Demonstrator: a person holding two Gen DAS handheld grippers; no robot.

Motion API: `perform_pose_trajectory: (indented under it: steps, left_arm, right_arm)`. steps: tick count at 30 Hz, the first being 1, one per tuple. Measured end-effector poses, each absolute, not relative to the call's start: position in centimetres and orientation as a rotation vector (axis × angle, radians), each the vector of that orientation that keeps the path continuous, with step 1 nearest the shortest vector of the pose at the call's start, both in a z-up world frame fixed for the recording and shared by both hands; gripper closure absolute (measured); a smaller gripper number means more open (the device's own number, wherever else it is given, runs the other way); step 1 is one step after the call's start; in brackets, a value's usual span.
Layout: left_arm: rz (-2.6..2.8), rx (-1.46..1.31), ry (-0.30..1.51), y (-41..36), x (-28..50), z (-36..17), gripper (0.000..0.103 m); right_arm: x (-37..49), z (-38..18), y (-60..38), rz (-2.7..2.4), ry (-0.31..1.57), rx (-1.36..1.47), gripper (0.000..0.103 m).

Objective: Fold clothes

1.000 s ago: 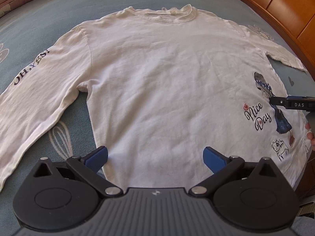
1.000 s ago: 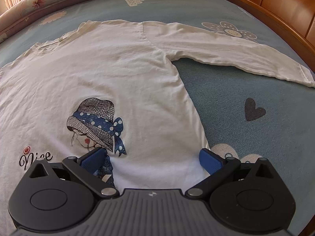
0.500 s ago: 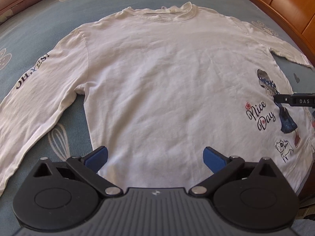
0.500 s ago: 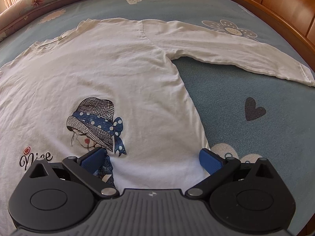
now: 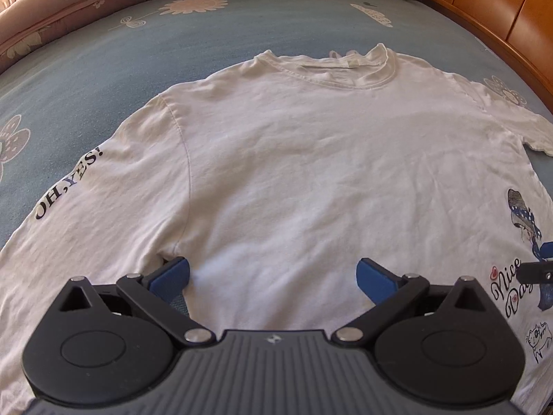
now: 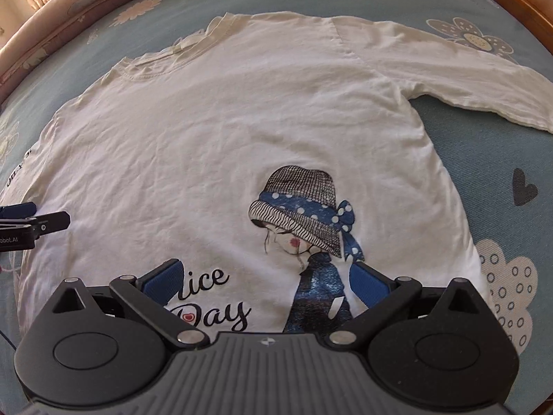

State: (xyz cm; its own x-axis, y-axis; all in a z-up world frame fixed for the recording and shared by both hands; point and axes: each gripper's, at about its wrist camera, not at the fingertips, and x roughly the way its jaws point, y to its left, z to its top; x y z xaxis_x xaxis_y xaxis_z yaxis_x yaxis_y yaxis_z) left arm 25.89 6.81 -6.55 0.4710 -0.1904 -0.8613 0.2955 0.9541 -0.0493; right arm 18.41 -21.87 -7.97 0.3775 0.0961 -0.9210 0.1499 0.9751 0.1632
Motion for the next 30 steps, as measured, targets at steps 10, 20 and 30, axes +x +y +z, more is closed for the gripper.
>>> perform_pose_trajectory:
  steps: [10,20,30]
  left_arm:
    - [-0.416,0.195,1.067,4.1,23.4,-7.8,0.001]
    - [-0.378,0.176,1.04,6.4,20.8,-5.9,0.001]
    - [-0.518,0.286,1.158,4.6,11.3,-7.6,0.001]
  right_arm:
    - [17.9,-8.9,-19.2,-0.04,1.177,0.052,0.0]
    - [16.7,-9.1,-19.1,-0.055,1.1,0.044,0.0]
    - [16.7,-9.1,-19.1,-0.056,1.093,0.046,0.0]
